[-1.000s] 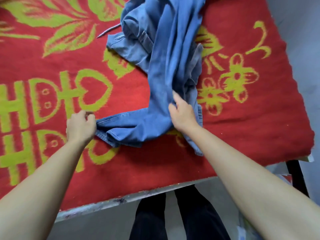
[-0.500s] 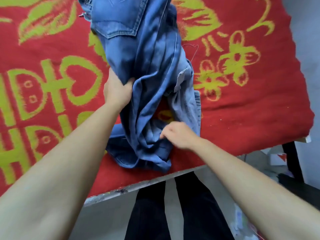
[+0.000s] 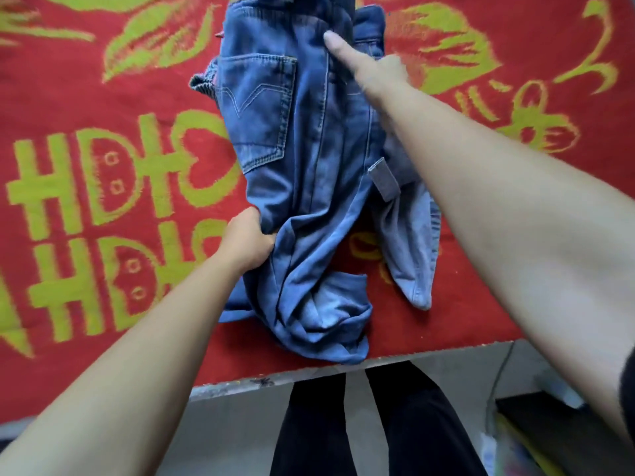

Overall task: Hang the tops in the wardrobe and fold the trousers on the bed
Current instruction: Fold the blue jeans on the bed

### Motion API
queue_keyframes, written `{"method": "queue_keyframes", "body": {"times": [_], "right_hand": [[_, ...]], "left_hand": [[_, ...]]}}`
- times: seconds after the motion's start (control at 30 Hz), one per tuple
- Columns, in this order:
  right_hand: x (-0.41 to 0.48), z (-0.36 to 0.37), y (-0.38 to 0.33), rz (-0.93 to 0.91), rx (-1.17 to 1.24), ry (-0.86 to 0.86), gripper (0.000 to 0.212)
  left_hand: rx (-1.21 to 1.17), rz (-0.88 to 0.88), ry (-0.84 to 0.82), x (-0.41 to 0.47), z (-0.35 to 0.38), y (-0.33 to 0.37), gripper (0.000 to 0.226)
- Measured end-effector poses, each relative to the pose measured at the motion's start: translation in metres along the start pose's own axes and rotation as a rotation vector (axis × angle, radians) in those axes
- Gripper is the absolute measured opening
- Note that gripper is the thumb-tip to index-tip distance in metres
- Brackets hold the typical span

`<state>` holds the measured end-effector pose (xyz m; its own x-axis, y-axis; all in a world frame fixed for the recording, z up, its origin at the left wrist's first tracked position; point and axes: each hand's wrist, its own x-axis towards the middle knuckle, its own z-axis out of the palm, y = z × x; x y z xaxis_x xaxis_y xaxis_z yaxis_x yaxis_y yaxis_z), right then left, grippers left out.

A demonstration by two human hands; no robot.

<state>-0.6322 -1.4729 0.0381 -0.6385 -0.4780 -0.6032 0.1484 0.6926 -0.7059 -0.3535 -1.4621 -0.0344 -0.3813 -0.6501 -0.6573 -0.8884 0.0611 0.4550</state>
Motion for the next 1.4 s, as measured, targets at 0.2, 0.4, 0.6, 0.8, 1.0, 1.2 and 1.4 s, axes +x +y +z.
{"method": "queue_keyframes", "body": {"times": [0.2, 0.4, 0.6, 0.8, 1.0, 1.2, 1.4], "right_hand": [[0.003, -0.002, 0.018, -0.296, -0.175, -0.098, 0.028], [-0.021, -0.007, 0.033, -0.514, -0.394, -0.213, 0.035], [-0.087, -0.017, 0.035, -0.639, -0.554, -0.288, 0.034], [-0.157, -0.054, 0.000, -0.429, -0.290, -0.534, 0.032], [-0.200, -0.121, -0.094, -0.426, -0.205, -0.475, 0.028], [-0.239, -0.166, -0.206, -0.881, -0.567, -0.089, 0.028], [-0.329, -0.182, -0.267, -1.329, -0.772, 0.278, 0.039]], "left_hand": [[-0.447, -0.168, 0.190, -0.017, -0.011, -0.004, 0.046], [-0.543, -0.060, 0.634, -0.010, -0.067, 0.052, 0.062], [-0.735, 0.004, 0.250, -0.027, -0.096, 0.133, 0.046], [-0.709, -0.104, 0.388, -0.097, -0.117, 0.152, 0.018], [-0.244, 0.027, 0.608, -0.200, -0.217, 0.170, 0.050], [0.780, 0.043, 0.738, -0.312, -0.323, 0.177, 0.078], [0.862, 0.183, 1.045, -0.389, -0.373, 0.178, 0.046]]}}
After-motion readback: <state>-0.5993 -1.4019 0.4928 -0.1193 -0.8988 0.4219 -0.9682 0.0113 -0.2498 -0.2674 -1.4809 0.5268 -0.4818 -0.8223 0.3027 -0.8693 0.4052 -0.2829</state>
